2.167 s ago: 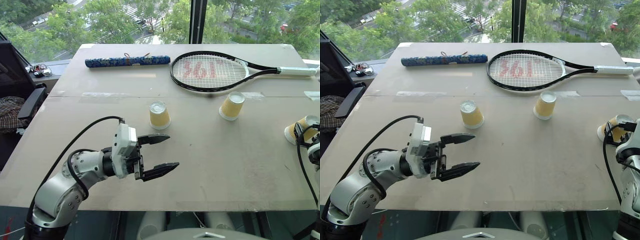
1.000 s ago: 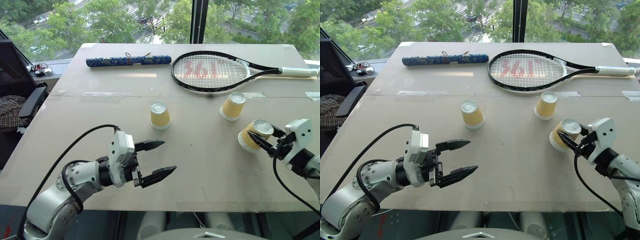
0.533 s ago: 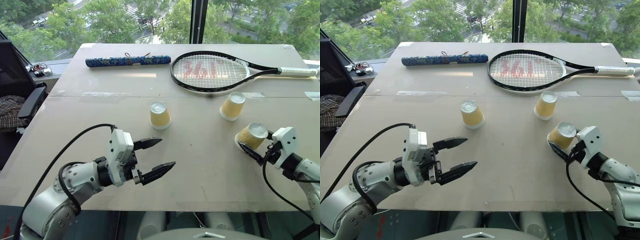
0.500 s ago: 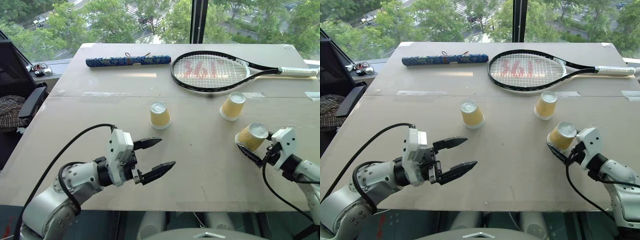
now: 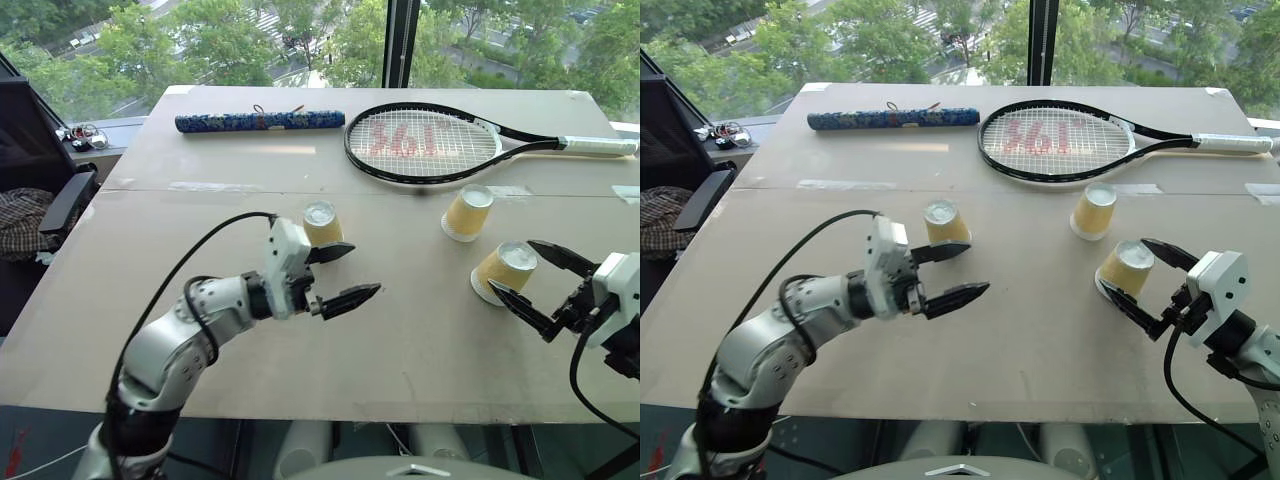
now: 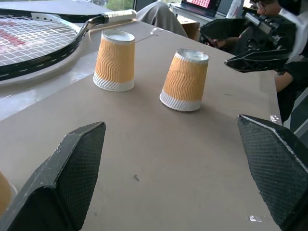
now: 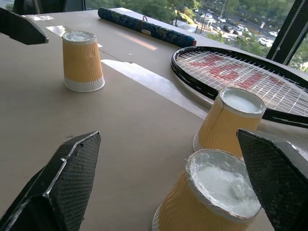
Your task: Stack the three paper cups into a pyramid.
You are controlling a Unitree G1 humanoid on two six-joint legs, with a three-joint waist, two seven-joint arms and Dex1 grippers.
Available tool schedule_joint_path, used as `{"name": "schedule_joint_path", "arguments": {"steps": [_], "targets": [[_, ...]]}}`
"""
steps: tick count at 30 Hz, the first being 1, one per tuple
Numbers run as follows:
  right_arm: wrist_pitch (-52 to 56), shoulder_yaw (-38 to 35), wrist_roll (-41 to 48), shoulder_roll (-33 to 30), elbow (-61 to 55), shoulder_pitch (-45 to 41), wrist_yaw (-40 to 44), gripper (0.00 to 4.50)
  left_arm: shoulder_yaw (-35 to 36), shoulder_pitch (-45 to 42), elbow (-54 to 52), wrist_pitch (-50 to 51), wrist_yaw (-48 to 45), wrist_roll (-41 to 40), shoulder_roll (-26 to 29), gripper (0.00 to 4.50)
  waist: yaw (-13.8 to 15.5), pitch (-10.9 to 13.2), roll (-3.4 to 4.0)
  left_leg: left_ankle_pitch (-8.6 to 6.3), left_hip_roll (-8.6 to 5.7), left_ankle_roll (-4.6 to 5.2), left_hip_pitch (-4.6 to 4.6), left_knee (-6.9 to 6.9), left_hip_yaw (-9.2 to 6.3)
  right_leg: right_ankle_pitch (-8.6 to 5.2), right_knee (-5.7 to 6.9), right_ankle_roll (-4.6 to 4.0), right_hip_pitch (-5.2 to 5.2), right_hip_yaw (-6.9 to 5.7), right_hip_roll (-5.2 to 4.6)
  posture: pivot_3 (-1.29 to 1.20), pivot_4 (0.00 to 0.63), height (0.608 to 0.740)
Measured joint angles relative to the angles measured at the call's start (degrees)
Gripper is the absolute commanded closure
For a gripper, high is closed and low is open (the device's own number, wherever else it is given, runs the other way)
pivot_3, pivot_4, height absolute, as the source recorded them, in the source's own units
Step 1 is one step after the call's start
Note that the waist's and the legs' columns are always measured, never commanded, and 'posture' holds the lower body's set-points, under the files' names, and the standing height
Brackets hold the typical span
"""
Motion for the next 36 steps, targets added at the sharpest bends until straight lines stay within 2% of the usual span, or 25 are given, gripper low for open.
{"name": "schedule_joint_path", "arguments": {"steps": [3, 8, 17, 25, 29, 36], "targets": [[0.10, -2.09, -0.31, -0.03, -0.34, 2.21, -0.60, 0.04, -2.78, -2.90, 3.62, -0.60, -0.43, 2.58, -2.18, 0.00, -0.10, 0.01, 0.02, 0.01, 0.01, -0.03, -0.01, -0.03, -0.01, -0.01, -0.03, 0.02, -0.02, -0.01, -0.01, 0.00, 0.150, 0.740], [-0.56, -7.36, 0.55, 1.34, -4.79, 9.30, -0.67, 0.04, -7.23, -11.62, 15.16, -3.53, -0.28, 9.14, -9.59, 0.00, 0.73, 0.02, -0.02, 0.02, -0.01, -0.03, -0.10, 0.04, -0.07, -0.01, -0.04, 0.02, -0.02, -0.10, 0.00, 0.00, 0.150, 0.740], [-4.09, -12.26, 1.63, 9.99, -12.10, 21.23, -2.29, 0.04, -11.79, -28.27, 40.21, -10.39, -0.52, 19.31, -23.91, 0.00, 1.05, 0.04, -0.05, 0.02, -0.18, -0.02, -0.19, 0.24, -0.14, -0.01, 0.07, 0.05, -0.03, -0.17, 0.13, 0.00, 0.150, 0.740], [-7.93, -12.86, -0.21, 15.08, -15.10, 27.44, -3.75, 0.04, -11.64, -44.02, 65.58, -22.37, -0.60, 26.68, -34.45, 0.00, 0.77, 0.10, -0.16, 0.00, -0.31, 0.02, -0.32, 0.34, -0.15, -0.07, 0.07, 0.19, -0.11, -0.13, 0.14, 0.00, 0.150, 0.740], [-8.94, -12.97, -0.47, 16.51, -16.11, 28.96, -4.94, 0.04, -9.41, -48.31, 76.39, -26.34, -0.11, 28.45, -37.75, 0.00, 0.48, 0.13, -0.20, 0.00, -0.31, 0.02, -0.34, 0.30, -0.21, -0.09, 0.10, 0.21, -0.17, -0.17, 0.15, 0.00, 0.150, 0.740], [-9.83, -13.15, -1.29, 17.40, -17.11, 29.99, -7.59, 0.04, -4.81, -54.77, 88.59, -31.88, 1.59, 30.97, -40.74, 0.00, 0.50, 0.16, -0.24, -0.01, -0.40, 0.05, -0.35, 0.30, -0.19, -0.12, 0.10, 0.27, -0.17, -0.16, 0.11, 0.00, 0.150, 0.740]]}}
